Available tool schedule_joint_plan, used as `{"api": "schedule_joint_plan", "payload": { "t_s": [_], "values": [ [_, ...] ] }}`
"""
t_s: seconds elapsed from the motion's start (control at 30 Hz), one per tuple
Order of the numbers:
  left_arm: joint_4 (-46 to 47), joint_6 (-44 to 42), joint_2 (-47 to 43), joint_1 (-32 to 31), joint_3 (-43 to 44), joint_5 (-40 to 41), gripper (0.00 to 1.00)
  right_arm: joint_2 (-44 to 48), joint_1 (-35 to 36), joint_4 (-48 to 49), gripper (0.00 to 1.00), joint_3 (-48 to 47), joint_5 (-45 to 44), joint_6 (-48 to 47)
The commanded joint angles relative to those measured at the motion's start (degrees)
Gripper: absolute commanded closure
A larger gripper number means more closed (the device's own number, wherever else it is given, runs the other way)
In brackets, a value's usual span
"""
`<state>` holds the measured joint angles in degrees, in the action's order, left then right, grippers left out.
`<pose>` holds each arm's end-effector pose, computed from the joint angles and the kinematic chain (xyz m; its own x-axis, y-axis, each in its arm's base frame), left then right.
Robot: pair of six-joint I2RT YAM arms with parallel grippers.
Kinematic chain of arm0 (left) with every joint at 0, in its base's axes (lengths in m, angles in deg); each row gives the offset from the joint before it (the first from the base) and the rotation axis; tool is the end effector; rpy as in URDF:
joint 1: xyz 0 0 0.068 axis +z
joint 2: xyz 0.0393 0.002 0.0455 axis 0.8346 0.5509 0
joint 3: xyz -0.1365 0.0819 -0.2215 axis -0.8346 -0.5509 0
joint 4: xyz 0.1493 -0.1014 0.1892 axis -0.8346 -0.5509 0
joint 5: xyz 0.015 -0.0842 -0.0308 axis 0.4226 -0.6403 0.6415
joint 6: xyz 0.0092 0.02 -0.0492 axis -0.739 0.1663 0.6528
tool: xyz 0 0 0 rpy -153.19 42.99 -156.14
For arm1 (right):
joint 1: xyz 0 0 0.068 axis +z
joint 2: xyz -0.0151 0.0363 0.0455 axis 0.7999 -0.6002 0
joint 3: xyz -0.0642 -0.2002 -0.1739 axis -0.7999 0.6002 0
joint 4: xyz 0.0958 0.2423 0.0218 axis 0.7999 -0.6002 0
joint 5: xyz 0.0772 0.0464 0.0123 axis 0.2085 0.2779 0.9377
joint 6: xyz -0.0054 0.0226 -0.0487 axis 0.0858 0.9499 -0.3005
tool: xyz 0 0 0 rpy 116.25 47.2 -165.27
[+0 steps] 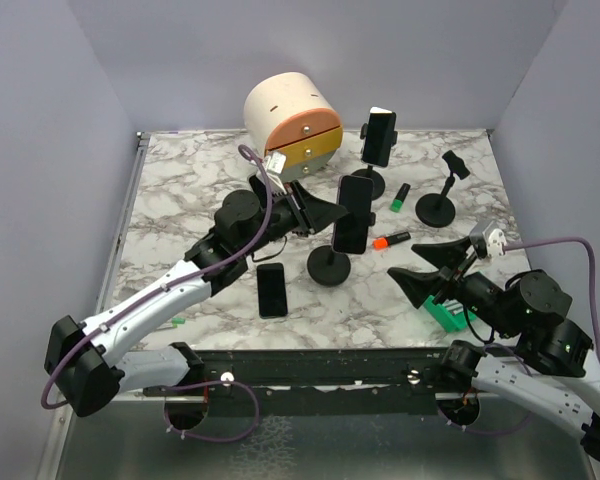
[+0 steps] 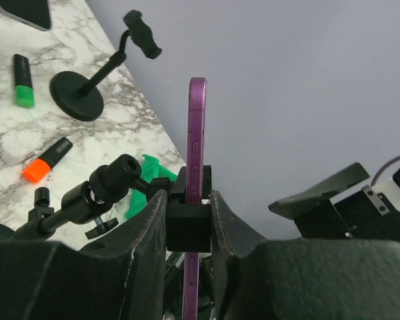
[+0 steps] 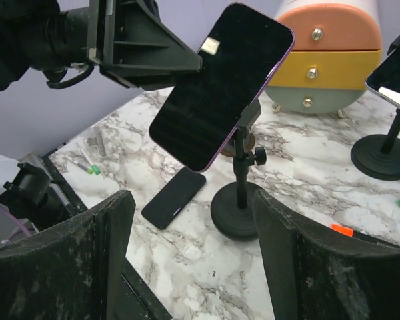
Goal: Remove the phone from the phone stand
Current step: Place the phone stand with the phone at the center of the board.
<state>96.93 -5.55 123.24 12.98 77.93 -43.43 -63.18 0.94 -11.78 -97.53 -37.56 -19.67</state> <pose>0.1935 -0.1943 0.3723 -0.6399 -0.4617 -0.6142 0.5171 0.3325 -0.7887 0.0505 0.0617 0.3764 -0.0974 0.1449 -0.9846 -0.7204 0.6724 0.1702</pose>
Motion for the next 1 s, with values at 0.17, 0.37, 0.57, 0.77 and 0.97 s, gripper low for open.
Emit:
{"api": "schedule_joint_plan", "payload": {
  "t_s": [0.17,0.37,0.57,0.77,0.97],
  "values": [
    [19.37,-3.29,0.11,-5.6,-5.11,6.97,1.0,1.97,0.43,-2.88,0.23,-0.58,-2.47,-0.07],
    [20.83,-3.58,-1.51,-6.95,-9.37,9.91,1.0,2.11,0.43,-2.89,0.23,-0.61,-2.12,0.06],
    [20.95,-3.8,-2.81,-7.71,-12.4,10.03,1.0,1.36,0.43,-2.55,0.23,-1.03,-1.79,-0.2],
    [20.95,-3.62,-4.52,-7.82,-15.18,10.08,0.98,0.6,0.43,-2.57,0.23,-1.55,-1.51,-0.2],
    [20.86,-3.7,-5.86,-7.87,-17.52,11.25,0.92,-0.57,0.43,-2.34,0.23,-2.11,-1.09,-0.12]
  ]
}}
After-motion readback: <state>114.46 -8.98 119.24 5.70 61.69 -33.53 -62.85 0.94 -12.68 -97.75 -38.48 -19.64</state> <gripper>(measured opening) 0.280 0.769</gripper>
